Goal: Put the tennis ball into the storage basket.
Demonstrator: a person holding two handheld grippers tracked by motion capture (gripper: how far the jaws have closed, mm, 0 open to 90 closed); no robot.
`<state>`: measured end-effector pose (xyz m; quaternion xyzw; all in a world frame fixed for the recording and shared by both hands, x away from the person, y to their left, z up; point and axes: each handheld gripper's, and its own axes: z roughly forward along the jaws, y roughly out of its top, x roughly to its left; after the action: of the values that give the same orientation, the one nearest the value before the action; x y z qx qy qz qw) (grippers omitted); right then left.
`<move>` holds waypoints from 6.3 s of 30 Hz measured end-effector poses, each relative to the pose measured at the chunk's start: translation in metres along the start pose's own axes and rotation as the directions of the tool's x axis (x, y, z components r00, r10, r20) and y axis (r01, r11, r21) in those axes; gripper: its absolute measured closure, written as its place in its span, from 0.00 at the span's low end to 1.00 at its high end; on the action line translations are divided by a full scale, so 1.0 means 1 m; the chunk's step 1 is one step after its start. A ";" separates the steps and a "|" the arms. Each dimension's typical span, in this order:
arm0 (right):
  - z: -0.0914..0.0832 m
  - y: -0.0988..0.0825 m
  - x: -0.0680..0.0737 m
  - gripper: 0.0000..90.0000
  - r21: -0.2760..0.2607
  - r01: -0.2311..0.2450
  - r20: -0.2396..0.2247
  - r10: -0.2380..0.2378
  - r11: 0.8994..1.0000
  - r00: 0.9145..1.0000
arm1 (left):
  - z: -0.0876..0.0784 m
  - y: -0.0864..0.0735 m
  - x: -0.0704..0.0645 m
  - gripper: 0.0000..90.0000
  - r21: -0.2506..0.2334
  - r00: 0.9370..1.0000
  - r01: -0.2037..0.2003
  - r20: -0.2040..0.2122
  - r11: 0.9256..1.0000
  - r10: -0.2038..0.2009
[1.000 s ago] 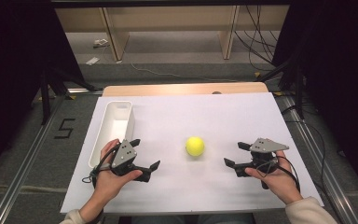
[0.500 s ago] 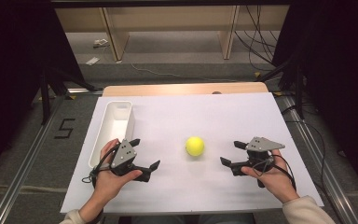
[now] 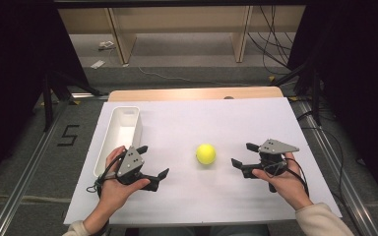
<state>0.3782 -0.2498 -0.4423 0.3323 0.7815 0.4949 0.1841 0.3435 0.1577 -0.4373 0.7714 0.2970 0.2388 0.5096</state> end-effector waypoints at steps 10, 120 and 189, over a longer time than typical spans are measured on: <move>0.017 0.010 0.006 0.18 0.002 0.023 -0.008 -0.023 1.000 1.000 | 0.000 0.001 0.001 0.00 -0.003 1.000 0.000 -0.003 1.000 0.000; 0.135 0.016 0.034 0.30 0.183 0.050 -0.018 -0.047 0.982 0.999 | 0.001 0.002 -0.001 0.00 -0.006 1.000 0.007 0.011 1.000 -0.007; 0.117 0.064 0.040 0.30 0.028 0.060 -0.036 -0.059 0.998 0.998 | 0.000 0.004 -0.002 0.00 -0.008 1.000 0.006 0.014 1.000 -0.006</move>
<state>0.4431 -0.1271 -0.4351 0.3026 0.8013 0.4836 0.1802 0.3429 0.1552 -0.4342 0.7703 0.2948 0.2329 0.5153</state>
